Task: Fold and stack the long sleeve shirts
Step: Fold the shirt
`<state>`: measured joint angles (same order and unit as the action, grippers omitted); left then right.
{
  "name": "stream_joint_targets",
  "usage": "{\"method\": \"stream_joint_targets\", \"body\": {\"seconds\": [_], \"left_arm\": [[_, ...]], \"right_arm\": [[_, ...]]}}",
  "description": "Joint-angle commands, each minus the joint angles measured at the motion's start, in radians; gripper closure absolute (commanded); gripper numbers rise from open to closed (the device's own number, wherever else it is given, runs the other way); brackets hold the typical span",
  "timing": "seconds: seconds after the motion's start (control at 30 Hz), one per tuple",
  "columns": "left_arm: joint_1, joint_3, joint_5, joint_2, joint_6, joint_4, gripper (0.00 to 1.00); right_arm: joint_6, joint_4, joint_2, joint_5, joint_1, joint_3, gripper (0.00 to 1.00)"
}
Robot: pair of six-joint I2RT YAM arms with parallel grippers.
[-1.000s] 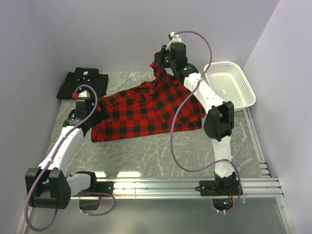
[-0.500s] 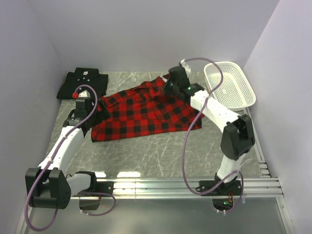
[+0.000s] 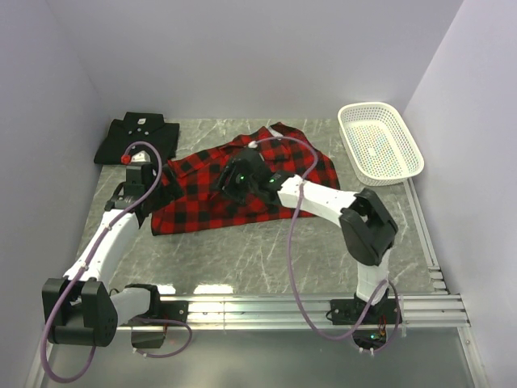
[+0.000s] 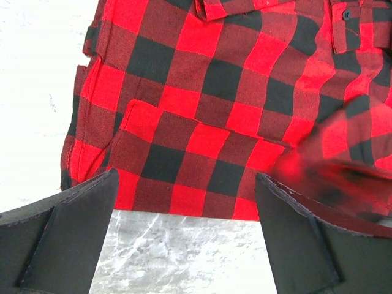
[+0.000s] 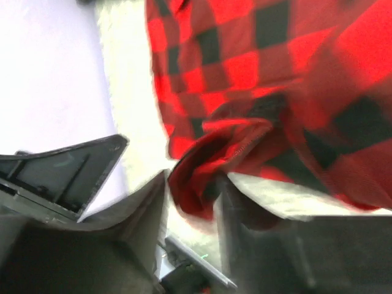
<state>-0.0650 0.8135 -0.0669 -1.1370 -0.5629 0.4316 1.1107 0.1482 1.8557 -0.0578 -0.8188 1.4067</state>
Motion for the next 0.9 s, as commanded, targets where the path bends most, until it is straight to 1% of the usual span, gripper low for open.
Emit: {"method": "stream_joint_targets", "body": {"seconds": [0.0,0.07,0.1,0.17,0.2,0.23,0.27,0.33,0.43,0.47,0.5,0.53,0.57,0.6,0.67,0.7,0.73,0.77,0.8,0.87], "left_arm": [[-0.002,-0.010,0.033,0.010,0.003,-0.022,0.01],[-0.007,-0.008,0.051,-0.003,0.000,-0.021,0.01],[-0.009,-0.004,0.058,-0.009,-0.009,-0.016,0.01],[-0.013,0.000,0.084,-0.023,-0.022,-0.002,0.01],[-0.013,-0.002,0.111,-0.026,-0.041,-0.001,0.01],[-0.018,-0.004,0.128,-0.029,-0.052,0.002,0.01],[-0.021,-0.005,0.139,-0.035,-0.064,0.002,0.01],[-0.036,-0.022,0.170,-0.046,-0.103,-0.019,0.01],[-0.065,-0.017,0.188,-0.085,-0.141,-0.036,0.03],[-0.077,-0.010,0.182,-0.099,-0.156,-0.036,0.03],[-0.111,0.013,0.168,-0.113,-0.193,-0.031,0.04],[-0.134,0.029,0.126,-0.145,-0.212,-0.028,0.05],[-0.156,0.045,0.101,-0.162,-0.233,-0.025,0.05],[-0.203,0.085,0.079,-0.181,-0.274,-0.019,0.07],[-0.243,0.136,0.018,-0.253,-0.316,0.012,0.09],[-0.277,0.198,-0.014,-0.280,-0.351,0.030,0.11],[-0.292,0.232,-0.048,-0.341,-0.368,0.080,0.12],[-0.305,0.266,-0.110,-0.372,-0.379,0.105,0.13],[-0.332,0.335,-0.140,-0.406,-0.397,0.131,0.14],[-0.360,0.401,-0.224,-0.498,-0.417,0.215,0.17]], "right_arm": [[-0.023,-0.108,0.048,-0.132,-0.003,0.081,0.35],[-0.075,-0.090,0.050,-0.165,-0.002,0.118,0.27],[-0.134,-0.072,0.043,-0.169,-0.003,0.130,0.21],[-0.198,-0.011,0.019,-0.168,0.001,0.156,0.16],[-0.268,0.008,0.002,-0.157,0.004,0.159,0.17],[-0.305,0.028,-0.039,-0.131,0.010,0.147,0.16],[-0.336,0.068,-0.062,-0.069,0.017,0.137,0.16],[-0.460,0.102,-0.142,0.036,0.035,0.080,0.17],[-0.506,0.125,-0.231,0.056,0.078,-0.020,0.19],[-0.511,0.128,-0.254,0.052,0.120,-0.047,0.20],[-0.520,0.131,-0.275,0.056,0.139,-0.078,0.20],[-0.525,0.132,-0.329,0.056,0.156,-0.144,0.20],[-0.531,0.131,-0.357,0.084,0.190,-0.179,0.21],[-0.548,0.128,-0.384,0.108,0.204,-0.245,0.21],[-0.563,0.122,-0.464,0.125,0.228,-0.305,0.21],[-0.580,0.125,-0.508,0.136,0.243,-0.354,0.21],[-0.588,0.126,-0.530,0.160,0.247,-0.376,0.21],[-0.594,0.126,-0.549,0.176,0.247,-0.397,0.21],[-0.604,0.126,-0.568,0.190,0.250,-0.437,0.21],[-0.611,0.119,-0.621,0.225,0.253,-0.480,0.21]]}}
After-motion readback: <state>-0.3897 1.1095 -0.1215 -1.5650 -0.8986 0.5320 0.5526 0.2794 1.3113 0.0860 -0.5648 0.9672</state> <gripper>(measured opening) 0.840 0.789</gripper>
